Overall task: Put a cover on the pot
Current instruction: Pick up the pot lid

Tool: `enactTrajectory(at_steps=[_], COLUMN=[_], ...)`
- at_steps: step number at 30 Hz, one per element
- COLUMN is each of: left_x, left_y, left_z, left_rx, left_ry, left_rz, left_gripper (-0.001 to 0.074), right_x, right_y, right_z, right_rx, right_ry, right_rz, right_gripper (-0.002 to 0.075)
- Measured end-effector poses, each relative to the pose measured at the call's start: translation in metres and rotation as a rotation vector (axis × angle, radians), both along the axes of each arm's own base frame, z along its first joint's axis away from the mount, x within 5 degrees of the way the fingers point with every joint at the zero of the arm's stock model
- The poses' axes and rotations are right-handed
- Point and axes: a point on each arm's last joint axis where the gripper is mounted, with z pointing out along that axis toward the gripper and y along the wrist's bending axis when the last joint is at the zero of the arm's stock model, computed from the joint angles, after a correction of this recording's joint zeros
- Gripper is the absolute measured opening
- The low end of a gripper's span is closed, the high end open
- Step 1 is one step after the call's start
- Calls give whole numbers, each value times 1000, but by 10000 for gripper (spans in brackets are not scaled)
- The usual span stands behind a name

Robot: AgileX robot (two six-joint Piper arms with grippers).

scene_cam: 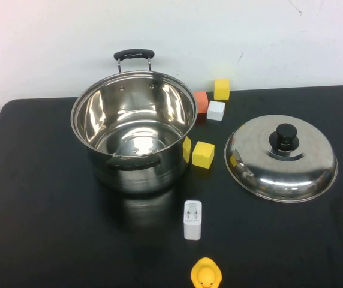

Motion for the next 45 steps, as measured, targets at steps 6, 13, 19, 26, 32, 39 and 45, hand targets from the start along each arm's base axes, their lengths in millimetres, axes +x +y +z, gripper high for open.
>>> enactTrajectory(at_steps=[6,13,19,26,32,39,45], left_x=[0,0,0,0,0,0,0], left_y=[0,0,0,0,0,0,0], left_z=[0,0,0,0,0,0,0], left_rx=[0,0,-1,-1,-1,-1,-1], left_ry=[0,0,0,0,0,0,0], left_rz=[0,0,0,0,0,0,0], left_gripper=[-1,-1,-1,-2,-2,-2,-2], right_x=[27,75,127,190,236,276,303], right_y=[-1,-12,4,37,58,71,78], right_z=[36,44,43,12,-23,-51,-76], right_rx=[-248,-124,-71,-153,-225,-242,-249], right_ry=[74,173,41,-27,-83,-95,-62], right_rz=[42,-70,-16,86,179,219,229], right_gripper=[-2,-2,65,565,681,690,692])
